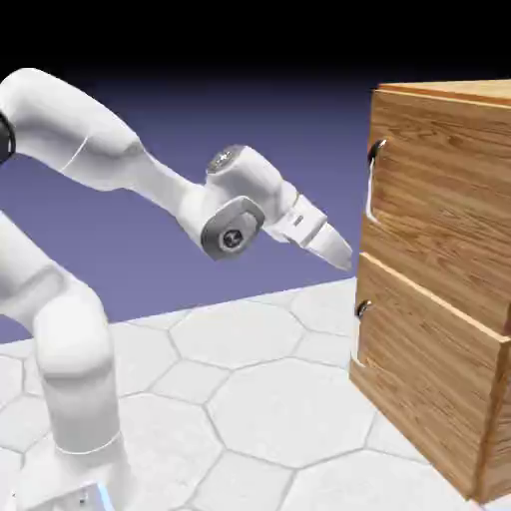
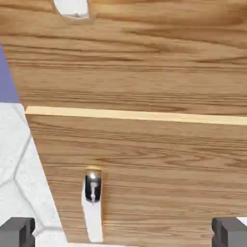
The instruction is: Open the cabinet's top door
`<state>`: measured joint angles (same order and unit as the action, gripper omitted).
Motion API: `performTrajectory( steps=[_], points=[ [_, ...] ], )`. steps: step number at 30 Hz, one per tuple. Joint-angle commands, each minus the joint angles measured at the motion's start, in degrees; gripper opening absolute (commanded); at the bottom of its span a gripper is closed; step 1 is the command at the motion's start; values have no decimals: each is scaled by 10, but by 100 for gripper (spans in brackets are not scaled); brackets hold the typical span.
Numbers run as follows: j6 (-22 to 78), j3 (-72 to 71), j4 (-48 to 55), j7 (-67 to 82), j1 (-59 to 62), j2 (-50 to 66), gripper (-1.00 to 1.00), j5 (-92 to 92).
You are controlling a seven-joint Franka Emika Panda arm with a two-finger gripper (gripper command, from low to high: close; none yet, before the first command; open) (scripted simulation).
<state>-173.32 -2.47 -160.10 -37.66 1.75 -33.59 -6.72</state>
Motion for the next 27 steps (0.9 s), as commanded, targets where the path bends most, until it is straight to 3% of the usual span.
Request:
performTrajectory(
  steps=[1,27],
  points=[
    [3,-9,3,18,9,-3,100,-25],
    [68,-247,90,480,244,-93,100,-673]
  ],
)
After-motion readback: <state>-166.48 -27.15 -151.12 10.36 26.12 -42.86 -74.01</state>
